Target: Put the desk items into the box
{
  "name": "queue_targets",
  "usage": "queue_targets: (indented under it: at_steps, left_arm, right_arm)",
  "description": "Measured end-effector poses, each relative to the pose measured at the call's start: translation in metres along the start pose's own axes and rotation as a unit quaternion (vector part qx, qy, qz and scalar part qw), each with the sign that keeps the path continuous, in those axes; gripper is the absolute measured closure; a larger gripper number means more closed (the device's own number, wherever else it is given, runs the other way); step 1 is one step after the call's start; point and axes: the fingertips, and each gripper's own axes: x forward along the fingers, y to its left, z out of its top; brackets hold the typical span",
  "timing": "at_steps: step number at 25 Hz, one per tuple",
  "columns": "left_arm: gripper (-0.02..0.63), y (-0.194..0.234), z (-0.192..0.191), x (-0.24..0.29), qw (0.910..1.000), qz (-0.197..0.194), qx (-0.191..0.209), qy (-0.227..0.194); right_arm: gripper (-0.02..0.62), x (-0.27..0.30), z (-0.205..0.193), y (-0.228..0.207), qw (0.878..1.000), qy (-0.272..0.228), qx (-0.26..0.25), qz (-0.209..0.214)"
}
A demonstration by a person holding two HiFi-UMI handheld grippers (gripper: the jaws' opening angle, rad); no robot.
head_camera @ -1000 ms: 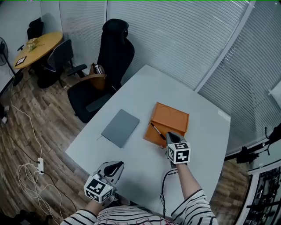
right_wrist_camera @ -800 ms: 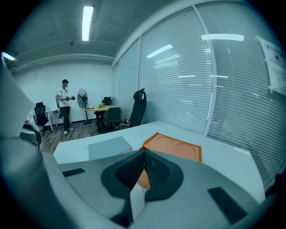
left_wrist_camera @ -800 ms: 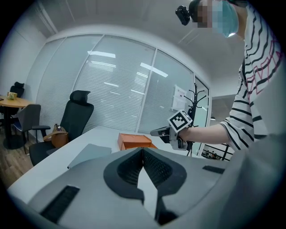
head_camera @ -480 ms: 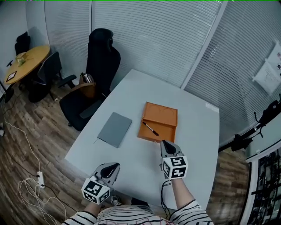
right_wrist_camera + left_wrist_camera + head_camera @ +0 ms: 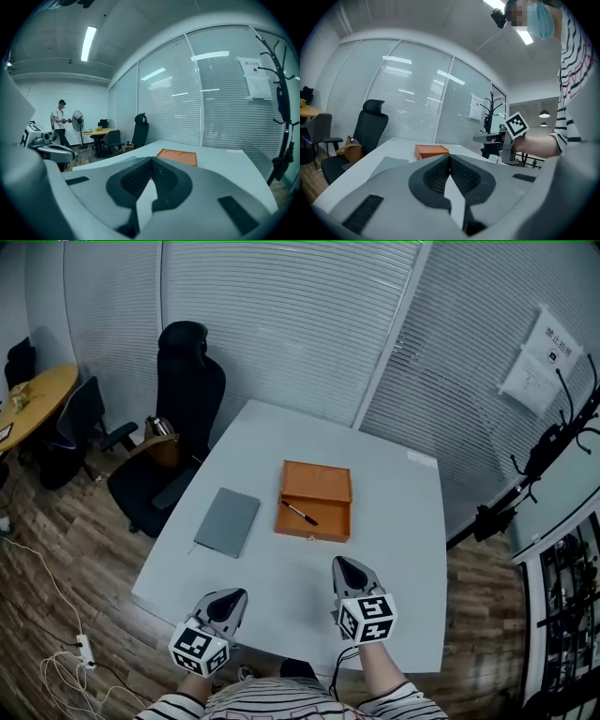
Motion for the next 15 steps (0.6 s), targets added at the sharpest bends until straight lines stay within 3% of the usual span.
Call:
queue_targets:
  at_steps: [8,15]
  left_arm:
    - [0.583,-0.013,0.003,-0.008,0.9998,-0.019,0.004,-0.008]
    - [0.583,-0.020,-0.004,-0.022,0.9996,-0.026,0.006,-0.005]
  right_arm:
    - [0.569,-0.051,0.000,0.012,0.999,-0.029,0.022,-0.014]
    - [0.569,-0.078,-0.021,0.030,0.999,-0.020,0.026,-0.017]
